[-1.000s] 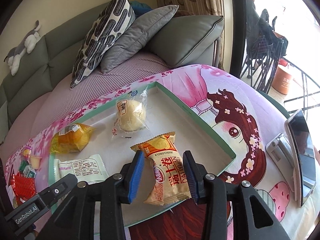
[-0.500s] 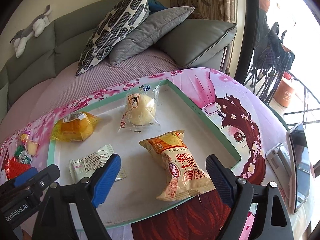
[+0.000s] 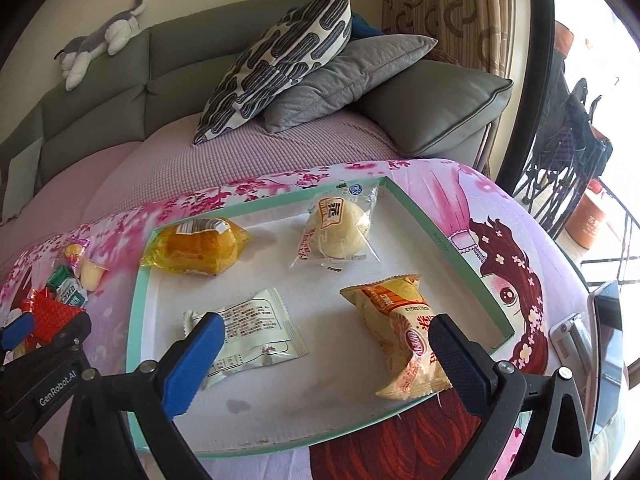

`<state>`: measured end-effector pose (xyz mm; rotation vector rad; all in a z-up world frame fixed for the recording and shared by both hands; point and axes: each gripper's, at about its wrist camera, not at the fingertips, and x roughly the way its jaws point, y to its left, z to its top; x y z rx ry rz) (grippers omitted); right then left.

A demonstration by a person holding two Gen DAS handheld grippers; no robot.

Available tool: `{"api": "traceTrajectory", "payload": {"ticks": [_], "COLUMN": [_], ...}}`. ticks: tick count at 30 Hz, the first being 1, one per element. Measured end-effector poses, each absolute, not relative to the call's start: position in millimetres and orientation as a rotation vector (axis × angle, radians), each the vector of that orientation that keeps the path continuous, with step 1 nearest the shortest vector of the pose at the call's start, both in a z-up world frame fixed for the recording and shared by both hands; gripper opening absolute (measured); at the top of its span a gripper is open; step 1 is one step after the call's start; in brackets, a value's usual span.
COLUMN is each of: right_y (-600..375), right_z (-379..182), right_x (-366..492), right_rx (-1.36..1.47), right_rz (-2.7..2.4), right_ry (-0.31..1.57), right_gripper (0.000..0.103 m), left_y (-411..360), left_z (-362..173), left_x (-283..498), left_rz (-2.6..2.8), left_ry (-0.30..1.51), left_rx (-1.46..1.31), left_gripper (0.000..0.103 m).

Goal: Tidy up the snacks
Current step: 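Grasp the long red patterned wrapper with the right gripper while the left grasps the clear cookie packet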

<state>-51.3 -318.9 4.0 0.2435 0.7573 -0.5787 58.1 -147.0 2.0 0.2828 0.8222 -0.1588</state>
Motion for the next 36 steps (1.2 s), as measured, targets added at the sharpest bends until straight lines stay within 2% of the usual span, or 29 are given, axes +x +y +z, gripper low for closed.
{"api": "traceTrajectory", "payload": {"ticks": [14,25,36], "right_y": [-258,-206,-139], "right_z": [5,-3,-16], "right_x": [-25,-4,22], "right_rx": [0.159,0.105,0.073], "right_rz": [-0.421,-0.313,-0.171], "right_ry": [0.76,0.786,0.82], "right_gripper": [0.103,0.103,0.103], "left_y": [-76,17,70], "left_z": [4,8,-3], "left_x": [70,83,93], "left_rz": [0.058,0.214,0.198], "left_ry": [0.884,0.931,0.989], "left_rx": [0.2,0.056,-0.061], "left_gripper": [0.084,0.084,0.084]}}
